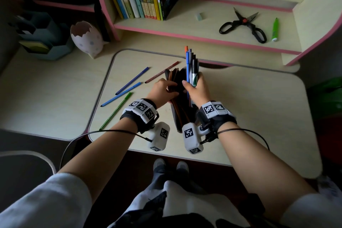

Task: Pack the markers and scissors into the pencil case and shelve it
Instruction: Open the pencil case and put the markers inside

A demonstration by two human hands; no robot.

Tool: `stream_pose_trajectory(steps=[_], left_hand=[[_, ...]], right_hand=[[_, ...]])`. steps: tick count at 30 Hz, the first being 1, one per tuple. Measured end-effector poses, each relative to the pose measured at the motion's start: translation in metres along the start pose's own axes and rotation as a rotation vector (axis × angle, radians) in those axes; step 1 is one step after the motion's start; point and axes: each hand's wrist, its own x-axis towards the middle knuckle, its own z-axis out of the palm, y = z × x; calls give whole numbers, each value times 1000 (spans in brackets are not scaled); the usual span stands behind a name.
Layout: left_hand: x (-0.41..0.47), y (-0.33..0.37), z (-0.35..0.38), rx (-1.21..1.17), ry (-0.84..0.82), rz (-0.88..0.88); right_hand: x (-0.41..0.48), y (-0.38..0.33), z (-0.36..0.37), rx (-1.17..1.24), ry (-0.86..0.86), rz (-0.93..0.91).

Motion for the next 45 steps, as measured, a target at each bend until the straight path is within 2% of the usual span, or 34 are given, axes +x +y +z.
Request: stream_pose_trajectory(steps=[3, 9, 18, 21, 28, 32, 35, 39, 45], left_hand=[[0, -2, -1, 3, 1, -7], [3, -2, -2, -14, -11, -27], [7, 0, -2, 25, 8, -28], [8, 2, -1, 25, 6, -15], [10, 3, 2, 97, -21, -3], [12, 1, 0, 140, -21, -5], [13, -3, -1, 158, -17, -4], [15, -7, -1, 151, -8, 4], [16, -10, -5, 170, -2, 22]], right_hand=[[1, 7, 7, -45, -81, 93], [4, 15, 10, -223, -177, 151], [10, 17, 1, -333, -267, 149], [13, 18, 0, -377, -270, 92], [15, 12, -9, -284, -109, -5], [23, 0, -13, -290, -80, -49], [29, -12, -17, -372, -113, -157], [41, -24, -17, -579, -242, -322], [51, -26, -8, -845, -361, -379]])
